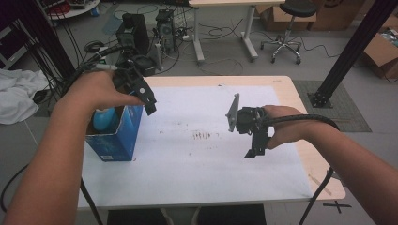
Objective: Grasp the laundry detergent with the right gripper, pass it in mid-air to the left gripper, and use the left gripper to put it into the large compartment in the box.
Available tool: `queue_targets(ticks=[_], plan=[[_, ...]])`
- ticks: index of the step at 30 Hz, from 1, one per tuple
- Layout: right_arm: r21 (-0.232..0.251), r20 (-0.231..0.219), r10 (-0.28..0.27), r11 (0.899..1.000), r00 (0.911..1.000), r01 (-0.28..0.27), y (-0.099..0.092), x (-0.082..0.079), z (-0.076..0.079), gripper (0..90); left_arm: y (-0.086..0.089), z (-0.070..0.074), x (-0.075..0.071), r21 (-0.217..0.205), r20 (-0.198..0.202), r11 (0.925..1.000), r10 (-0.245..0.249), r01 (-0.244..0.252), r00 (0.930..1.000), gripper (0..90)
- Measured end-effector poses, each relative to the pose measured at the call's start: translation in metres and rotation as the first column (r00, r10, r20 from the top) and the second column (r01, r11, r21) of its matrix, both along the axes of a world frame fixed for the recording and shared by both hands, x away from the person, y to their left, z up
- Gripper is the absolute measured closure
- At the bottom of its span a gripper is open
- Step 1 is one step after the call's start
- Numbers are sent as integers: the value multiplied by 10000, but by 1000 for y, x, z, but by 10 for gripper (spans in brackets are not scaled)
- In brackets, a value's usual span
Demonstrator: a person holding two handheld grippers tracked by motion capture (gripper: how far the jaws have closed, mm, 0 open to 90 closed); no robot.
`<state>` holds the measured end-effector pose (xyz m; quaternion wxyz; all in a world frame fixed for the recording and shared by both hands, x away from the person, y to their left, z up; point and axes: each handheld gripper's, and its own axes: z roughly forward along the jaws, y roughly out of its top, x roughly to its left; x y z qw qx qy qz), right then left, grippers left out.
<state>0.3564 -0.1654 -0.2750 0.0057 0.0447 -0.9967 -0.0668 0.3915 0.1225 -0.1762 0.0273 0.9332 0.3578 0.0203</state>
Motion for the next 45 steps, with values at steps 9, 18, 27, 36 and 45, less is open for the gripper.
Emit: queue_targets(ticks=[9,18,27,36,45], plan=[[-239,28,-94,9997,10000,95,-3,2,5,0,-29,-19,-9,-443,-606,9658,-2578,2554,9643,1],[-378,43,-208,9991,9998,210,-2,1,8,0,-50,-31,-22,-808,-1139,8726,-4883,4818,8652,1],[-347,85,-263,9990,9996,266,-2,8,8,0,-55,-39,-27,-943,-1478,8185,-5744,5667,8051,1],[-360,84,-165,9992,9998,168,3,8,8,0,-57,-40,-32,-1056,-1646,8097,-5867,5773,7929,1],[-308,119,-226,9993,9997,230,1,10,11,0,-57,-41,-32,-1104,-1634,8084,-5885,5781,7918,1]])
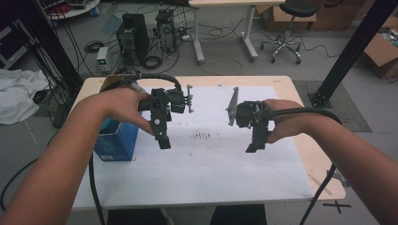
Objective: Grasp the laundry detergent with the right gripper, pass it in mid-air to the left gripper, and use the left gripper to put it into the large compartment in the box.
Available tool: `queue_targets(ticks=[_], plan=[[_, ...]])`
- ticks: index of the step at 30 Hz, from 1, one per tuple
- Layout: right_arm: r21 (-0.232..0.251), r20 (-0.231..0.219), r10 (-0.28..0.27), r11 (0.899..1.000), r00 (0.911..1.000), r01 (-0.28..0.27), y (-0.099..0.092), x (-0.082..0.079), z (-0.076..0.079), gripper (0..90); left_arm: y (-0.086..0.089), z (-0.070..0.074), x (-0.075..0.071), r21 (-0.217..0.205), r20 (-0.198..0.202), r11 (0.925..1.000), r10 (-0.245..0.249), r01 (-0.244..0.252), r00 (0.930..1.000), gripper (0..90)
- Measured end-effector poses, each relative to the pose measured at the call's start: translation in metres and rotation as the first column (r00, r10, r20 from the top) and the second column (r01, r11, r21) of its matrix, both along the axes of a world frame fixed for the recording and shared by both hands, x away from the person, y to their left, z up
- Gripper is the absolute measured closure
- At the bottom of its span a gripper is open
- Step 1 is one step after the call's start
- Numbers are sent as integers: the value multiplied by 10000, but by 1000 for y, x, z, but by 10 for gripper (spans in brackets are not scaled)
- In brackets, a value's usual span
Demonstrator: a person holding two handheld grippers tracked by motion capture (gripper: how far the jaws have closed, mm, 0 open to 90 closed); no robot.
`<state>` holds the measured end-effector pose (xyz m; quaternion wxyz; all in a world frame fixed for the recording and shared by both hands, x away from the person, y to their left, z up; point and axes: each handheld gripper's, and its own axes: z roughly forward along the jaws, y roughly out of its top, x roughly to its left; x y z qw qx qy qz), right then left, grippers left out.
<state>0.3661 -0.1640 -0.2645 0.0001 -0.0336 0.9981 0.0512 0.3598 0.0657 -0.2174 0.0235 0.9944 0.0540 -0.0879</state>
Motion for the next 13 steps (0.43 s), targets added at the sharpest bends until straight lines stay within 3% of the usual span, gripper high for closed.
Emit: queue_targets(ticks=[13], plan=[[3,-6,-11,10000,10000,11,-1,-1,-2,0,-6,1,-1,-25,13,9999,-161,161,9999,1]])
